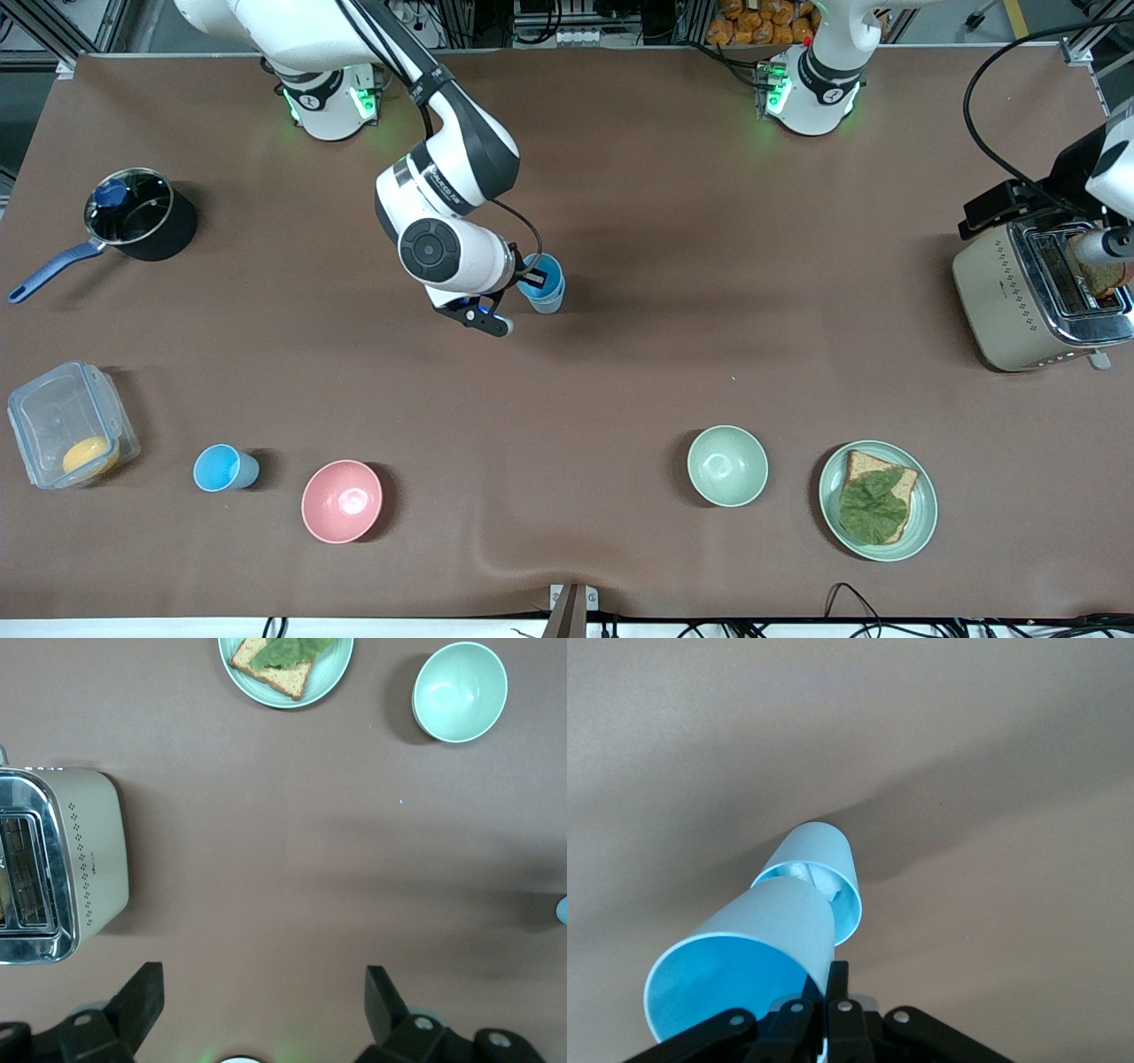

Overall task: Stack blue cups with both arms
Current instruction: 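Press the blue cup down into the tissue cup and open the right gripper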

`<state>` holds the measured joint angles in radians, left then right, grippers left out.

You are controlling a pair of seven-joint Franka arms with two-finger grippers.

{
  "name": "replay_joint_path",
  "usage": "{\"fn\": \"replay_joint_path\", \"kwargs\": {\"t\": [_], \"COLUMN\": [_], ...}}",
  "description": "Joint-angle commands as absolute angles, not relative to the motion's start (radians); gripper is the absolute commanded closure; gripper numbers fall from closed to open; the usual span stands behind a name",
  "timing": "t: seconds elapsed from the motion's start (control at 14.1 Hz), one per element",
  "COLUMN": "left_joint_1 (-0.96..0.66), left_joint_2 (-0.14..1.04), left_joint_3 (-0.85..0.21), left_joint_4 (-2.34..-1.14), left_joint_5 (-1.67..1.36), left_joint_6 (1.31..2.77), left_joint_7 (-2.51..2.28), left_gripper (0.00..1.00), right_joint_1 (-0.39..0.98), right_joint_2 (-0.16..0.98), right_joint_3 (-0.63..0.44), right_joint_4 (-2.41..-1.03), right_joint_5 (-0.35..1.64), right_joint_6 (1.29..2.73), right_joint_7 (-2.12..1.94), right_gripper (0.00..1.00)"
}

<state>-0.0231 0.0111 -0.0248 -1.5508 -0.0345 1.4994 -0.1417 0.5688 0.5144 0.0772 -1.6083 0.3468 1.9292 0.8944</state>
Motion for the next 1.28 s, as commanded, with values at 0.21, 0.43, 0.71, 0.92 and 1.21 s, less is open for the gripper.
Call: {"fn": "replay_joint_path", "kwargs": {"t": [0.21, 0.43, 0.71, 0.92, 1.21], "left_joint_1": [0.06, 0.058, 0.06, 0.061, 0.061], "left_joint_2": [-0.018, -0.023, -0.023, -0.025, -0.021], "left_joint_3": [-0.144, -0.146, -0.146, -0.146, -0.141], "left_joint_4": [-1.568, -1.563, -1.548, -1.54, -1.531], "left_joint_5": [-0.023, -0.023, 0.021, 0.043, 0.037], "left_joint_6": [1.491, 1.489, 1.491, 1.493, 1.493], "left_joint_7": [-0.23, -0.232, -0.23, -0.227, -0.219], "left_gripper": [0.0, 0.0, 0.0, 0.0, 0.0], "right_joint_1": [0.586, 0.592, 0.592, 0.589, 0.51], "right_joint_2": [0.506, 0.508, 0.515, 0.511, 0.436], "right_joint_3": [0.077, 0.077, 0.077, 0.077, 0.074], "right_joint_4": [-1.621, -1.632, -1.631, -1.623, -1.618], "right_joint_5": [0.327, 0.322, 0.314, 0.314, 0.253], "right_joint_6": [1.928, 1.934, 1.933, 1.928, 1.875], "right_joint_7": [0.925, 0.925, 0.925, 0.925, 0.779], "right_gripper": [1.0, 1.0, 0.33, 0.0, 0.0]}}
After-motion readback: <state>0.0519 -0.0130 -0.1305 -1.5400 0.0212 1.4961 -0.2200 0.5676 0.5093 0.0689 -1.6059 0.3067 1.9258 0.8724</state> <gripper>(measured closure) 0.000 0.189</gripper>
